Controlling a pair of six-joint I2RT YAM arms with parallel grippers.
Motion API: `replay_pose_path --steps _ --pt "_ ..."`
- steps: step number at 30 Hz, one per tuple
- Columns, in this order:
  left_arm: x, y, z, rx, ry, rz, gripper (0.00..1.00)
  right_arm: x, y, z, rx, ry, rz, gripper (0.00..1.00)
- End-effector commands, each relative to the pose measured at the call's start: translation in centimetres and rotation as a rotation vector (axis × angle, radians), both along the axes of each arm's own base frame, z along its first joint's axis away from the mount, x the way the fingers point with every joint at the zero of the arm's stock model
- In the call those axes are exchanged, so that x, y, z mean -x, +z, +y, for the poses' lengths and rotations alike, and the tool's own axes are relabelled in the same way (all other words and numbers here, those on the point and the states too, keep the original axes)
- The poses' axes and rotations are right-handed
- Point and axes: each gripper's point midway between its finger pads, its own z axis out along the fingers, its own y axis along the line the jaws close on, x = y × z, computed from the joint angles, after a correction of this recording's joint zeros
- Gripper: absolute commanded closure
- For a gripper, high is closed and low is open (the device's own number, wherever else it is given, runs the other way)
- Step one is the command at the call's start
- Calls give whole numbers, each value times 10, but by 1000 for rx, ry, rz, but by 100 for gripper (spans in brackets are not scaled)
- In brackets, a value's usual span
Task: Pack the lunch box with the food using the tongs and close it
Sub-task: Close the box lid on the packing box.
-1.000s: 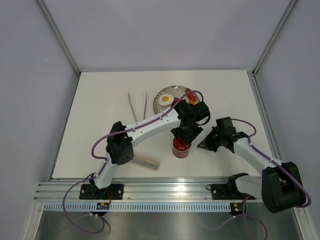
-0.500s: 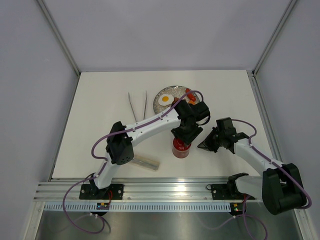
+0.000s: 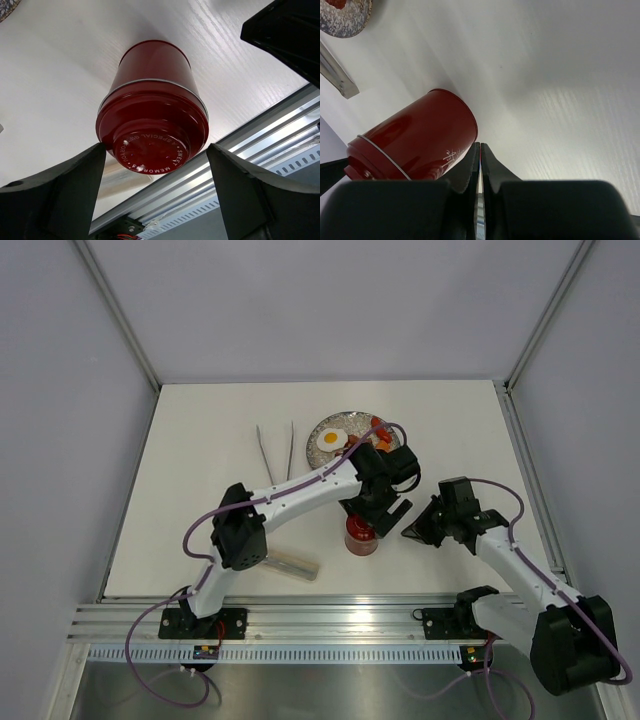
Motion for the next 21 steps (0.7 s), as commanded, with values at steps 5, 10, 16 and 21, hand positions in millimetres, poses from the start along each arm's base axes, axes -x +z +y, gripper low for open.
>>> replay_pose_path --steps 5,10,16,21 --pt "-8 37 -9 150 47 -101 1 -5 39 -15 85 -5 -107 90" --pt "-12 87 3 288 97 -211 1 -4 68 -32 183 22 -177 89" --pt "-17 129 29 456 192 -269 1 -10 106 -37 259 104 -251 89" --pt "-37 135 90 529 394 -301 1 -19 148 -15 248 206 -334 89"
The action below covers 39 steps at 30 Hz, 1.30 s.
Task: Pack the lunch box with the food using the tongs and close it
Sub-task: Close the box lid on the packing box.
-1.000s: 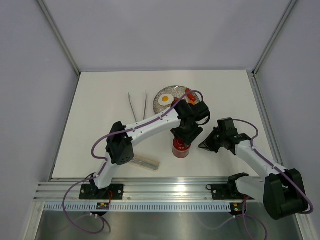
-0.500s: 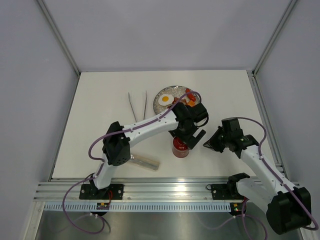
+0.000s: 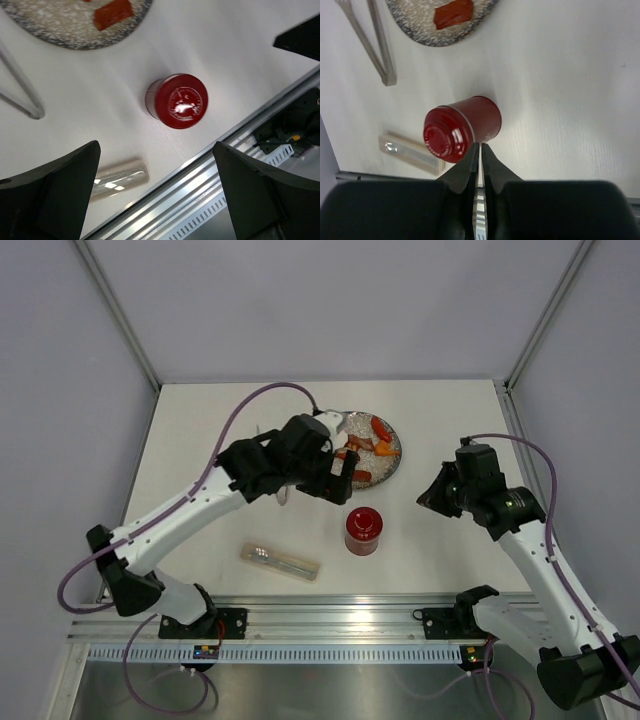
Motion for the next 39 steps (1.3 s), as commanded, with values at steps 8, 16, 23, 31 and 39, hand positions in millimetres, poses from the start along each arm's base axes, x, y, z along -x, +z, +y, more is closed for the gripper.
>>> replay_pose_path --steps 8,16,23,31,39 --pt "-36 -14 83 187 347 18 1 -2 31 81 247 317 -2 87" --pt "-36 -14 114 155 459 -65 1 4 4 114 351 397 71 80" --pt "-33 -25 116 143 462 -49 1 1 2 119 394 404 90 80" --pt "-32 -27 125 125 477 -63 1 2 -8 119 407 392 109 81" --pt "-31 -35 120 125 464 -36 1 12 -76 113 487 412 250 82"
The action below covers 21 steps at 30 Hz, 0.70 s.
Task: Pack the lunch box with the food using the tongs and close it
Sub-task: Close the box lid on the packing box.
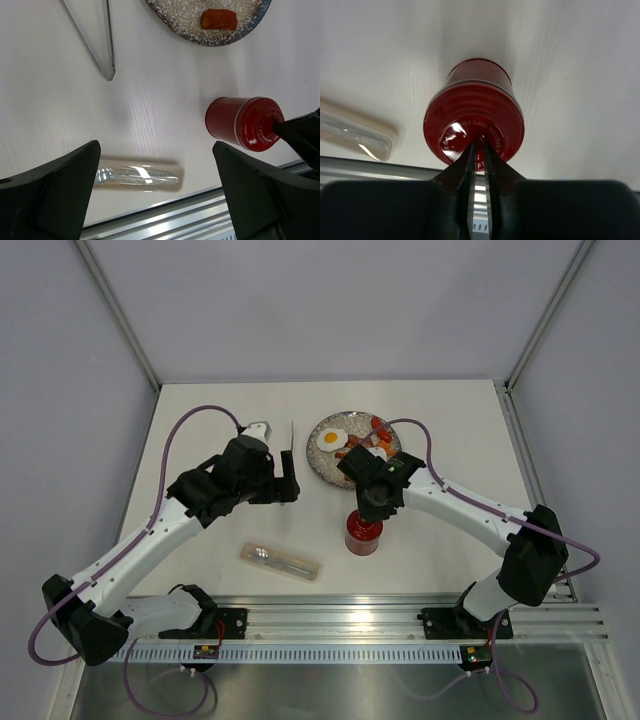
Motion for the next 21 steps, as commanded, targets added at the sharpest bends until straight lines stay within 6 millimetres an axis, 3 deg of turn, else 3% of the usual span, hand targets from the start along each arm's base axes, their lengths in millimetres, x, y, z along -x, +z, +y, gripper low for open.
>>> replay_pose_path --steps 1,3,10,13,17,21 --pt "-8 10 -4 37 8 -43 1 0 -15 2 27 -10 15 83" --pt "-7 11 -5 35 4 -42 1 0 -7 4 5 -6 9 83" --pt "-9 12 -5 30 1 -45 1 -15 69 6 -90 -13 -146 82" --pt "-8 9 -5 24 -2 -34 1 -19 79 5 -87 -13 -177 82" --pt "-7 7 -5 20 -2 -26 1 -18 58 6 -57 -7 -138 80" --pt "-5 6 -3 17 1 -24 1 -10 9 16 -61 -2 -46 80"
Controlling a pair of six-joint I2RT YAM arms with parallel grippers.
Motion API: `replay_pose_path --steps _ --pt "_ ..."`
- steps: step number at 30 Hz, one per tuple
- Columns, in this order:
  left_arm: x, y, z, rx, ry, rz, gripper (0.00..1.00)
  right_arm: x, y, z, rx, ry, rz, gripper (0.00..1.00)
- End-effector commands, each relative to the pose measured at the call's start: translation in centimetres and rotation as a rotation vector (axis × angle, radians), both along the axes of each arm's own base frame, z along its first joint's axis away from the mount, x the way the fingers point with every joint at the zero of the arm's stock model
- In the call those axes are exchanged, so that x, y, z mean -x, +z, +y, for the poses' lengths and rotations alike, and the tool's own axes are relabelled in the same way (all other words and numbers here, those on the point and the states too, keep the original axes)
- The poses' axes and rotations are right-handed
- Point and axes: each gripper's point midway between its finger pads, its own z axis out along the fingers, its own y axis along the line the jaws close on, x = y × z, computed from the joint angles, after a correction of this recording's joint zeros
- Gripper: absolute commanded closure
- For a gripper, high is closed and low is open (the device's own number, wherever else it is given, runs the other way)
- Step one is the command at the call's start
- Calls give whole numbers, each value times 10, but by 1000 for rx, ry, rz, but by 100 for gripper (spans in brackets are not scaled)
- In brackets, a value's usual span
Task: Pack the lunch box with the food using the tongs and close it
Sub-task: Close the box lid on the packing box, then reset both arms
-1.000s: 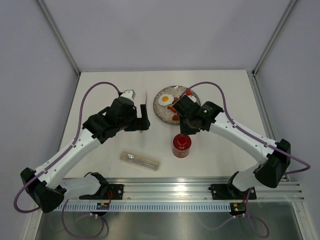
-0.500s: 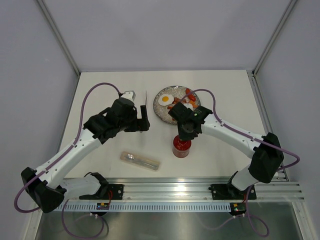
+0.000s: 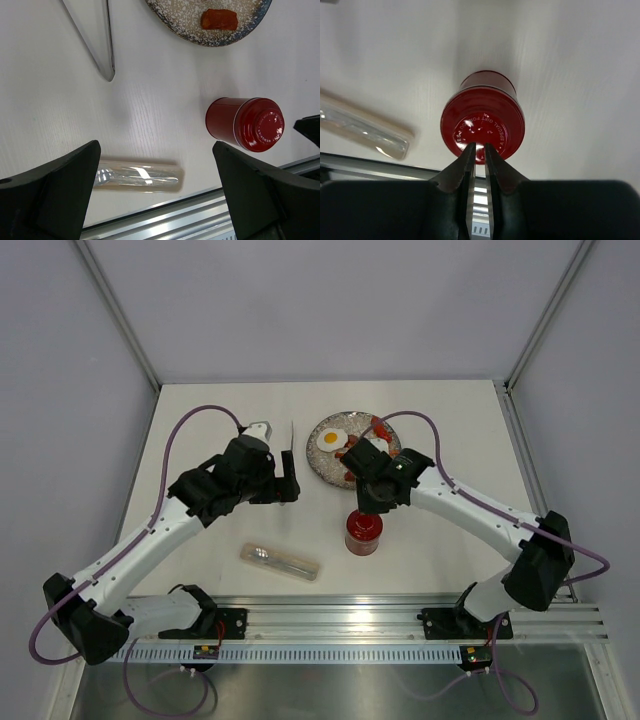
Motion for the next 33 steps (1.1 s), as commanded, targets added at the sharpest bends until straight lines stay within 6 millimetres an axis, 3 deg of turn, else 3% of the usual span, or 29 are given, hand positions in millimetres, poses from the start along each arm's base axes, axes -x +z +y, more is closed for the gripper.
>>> replay_pose_path --steps 1,3,5,8,10,14,15,17,18,22,29,33 --pt "-4 9 -1 20 3 -29 1 10 -47 4 40 8 90 81" --pt "-4 8 0 17 5 -27 1 14 -53 7 36 13 119 82" --pt "-3 8 1 15 6 -26 1 8 -36 8 16 5 79 83" --pt "-2 12 3 21 12 -38 1 -4 21 -2 -25 -28 -60 80" --pt "0 10 5 15 15 -35 1 -11 63 -20 -36 -81 -177 78" --pt "2 8 8 8 15 -34 1 -14 99 -62 -6 -218 -312 47" --pt "3 9 10 6 18 -37 1 -15 106 -80 -10 -272 -335 33" --pt "4 7 12 1 16 -40 1 -16 97 -104 3 -357 -338 22" --pt "5 8 14 -2 22 -48 1 -14 91 -127 11 -425 -341 12" --pt "6 12 19 -15 30 -62 1 1 80 -175 17 -606 -387 1" --pt "8 15 23 -1 43 -84 1 37 51 -203 -5 -733 -364 1" --pt "7 14 21 13 41 -82 1 45 41 -207 2 -750 -346 1"
